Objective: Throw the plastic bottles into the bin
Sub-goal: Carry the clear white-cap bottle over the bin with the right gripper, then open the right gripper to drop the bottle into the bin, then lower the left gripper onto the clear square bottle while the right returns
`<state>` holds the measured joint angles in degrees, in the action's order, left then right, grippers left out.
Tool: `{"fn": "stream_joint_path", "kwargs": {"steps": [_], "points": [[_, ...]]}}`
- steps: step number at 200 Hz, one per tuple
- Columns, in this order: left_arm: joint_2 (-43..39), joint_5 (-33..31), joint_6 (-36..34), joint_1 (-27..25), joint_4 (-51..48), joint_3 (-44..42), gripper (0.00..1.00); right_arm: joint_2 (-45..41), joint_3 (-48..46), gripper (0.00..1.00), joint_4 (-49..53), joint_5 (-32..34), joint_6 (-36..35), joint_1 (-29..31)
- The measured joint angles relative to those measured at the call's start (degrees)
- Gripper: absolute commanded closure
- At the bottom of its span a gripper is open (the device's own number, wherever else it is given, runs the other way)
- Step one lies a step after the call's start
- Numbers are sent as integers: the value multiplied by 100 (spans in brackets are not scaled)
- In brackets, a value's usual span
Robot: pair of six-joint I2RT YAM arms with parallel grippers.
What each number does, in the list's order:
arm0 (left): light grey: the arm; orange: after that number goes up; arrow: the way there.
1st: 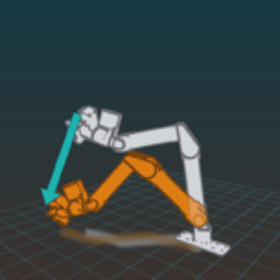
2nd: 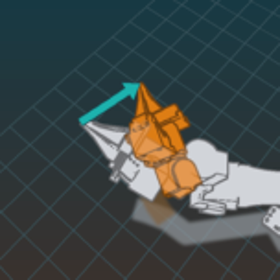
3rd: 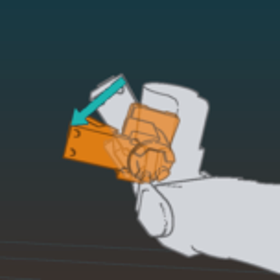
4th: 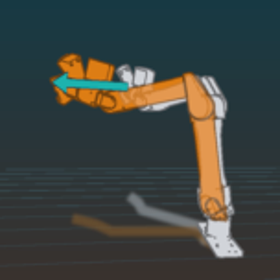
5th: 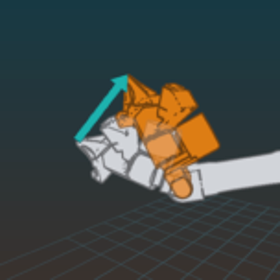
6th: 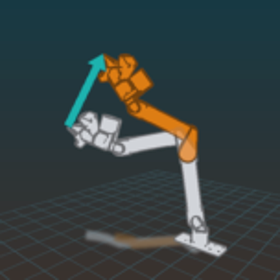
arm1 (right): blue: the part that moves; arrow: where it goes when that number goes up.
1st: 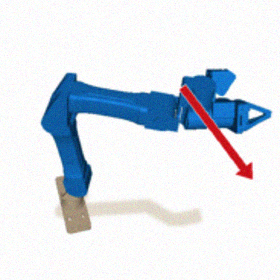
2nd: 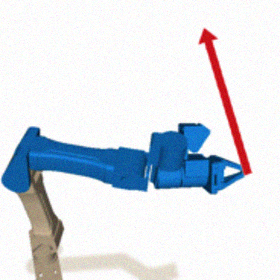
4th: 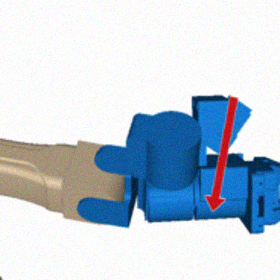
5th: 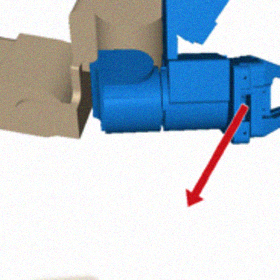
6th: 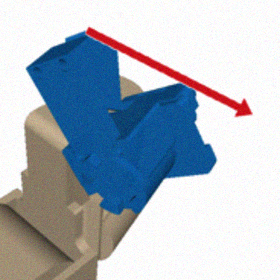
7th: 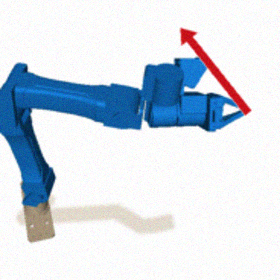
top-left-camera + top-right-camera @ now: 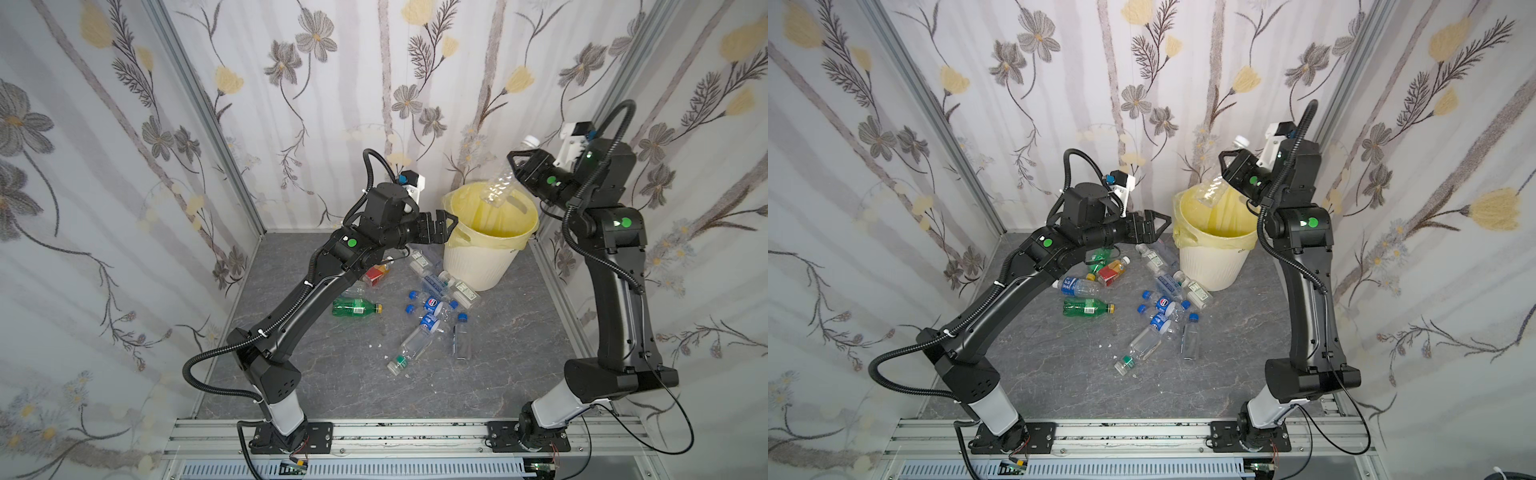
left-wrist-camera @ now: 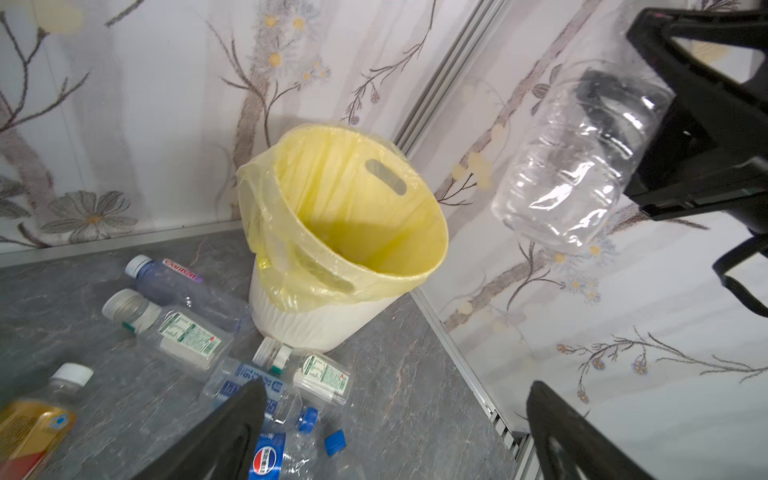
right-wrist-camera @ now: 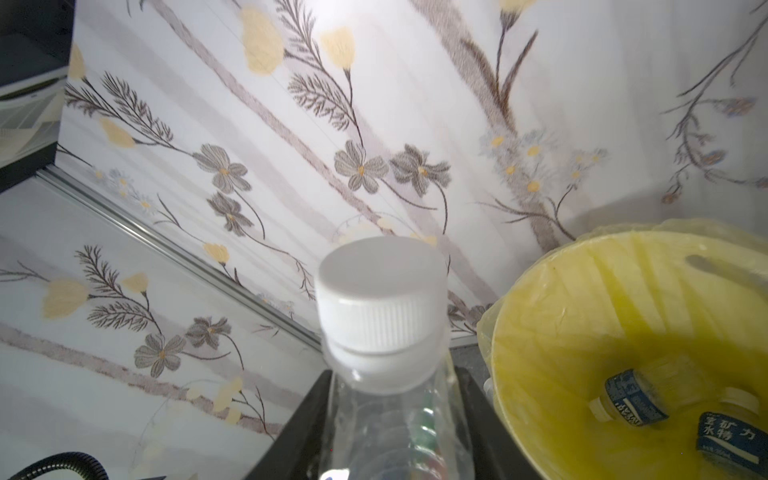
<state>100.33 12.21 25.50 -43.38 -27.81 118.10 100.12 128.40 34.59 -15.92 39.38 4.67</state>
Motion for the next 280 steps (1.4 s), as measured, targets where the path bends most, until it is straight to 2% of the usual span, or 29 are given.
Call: {"fn": "stream_joint_path", "kwargs": {"steps": [27, 52, 69, 96, 115, 147, 205, 243, 280], "points": [[293, 22, -61, -127, -11, 385, 0, -269, 96, 54, -57, 9, 0, -407], [422, 107, -107, -151, -28, 476, 0, -188, 87, 51, -186, 170, -2, -544], [442, 103, -107, -164, -44, 459, 0, 168, -24, 27, -197, 199, 20, -542], [343, 74, -105, -190, -55, 203, 0, 1062, -57, 1, 15, 282, 192, -542], [149, -17, -103, -192, -85, -109, 0, 1296, -94, 0, 459, 275, 304, -511], [-166, -181, -101, -190, -114, -533, 0, 1233, -50, 0, 376, 140, 293, -452], [-275, -302, -26, -245, -118, -868, 0, 1019, -304, 0, 457, 168, 192, -387], [-411, -361, 13, -286, -118, -1185, 0, 592, -852, 0, 413, 175, 44, -264], [-719, -407, 48, -304, -111, -1803, 0, -4, -1779, 0, 343, 278, -92, -63]]}}
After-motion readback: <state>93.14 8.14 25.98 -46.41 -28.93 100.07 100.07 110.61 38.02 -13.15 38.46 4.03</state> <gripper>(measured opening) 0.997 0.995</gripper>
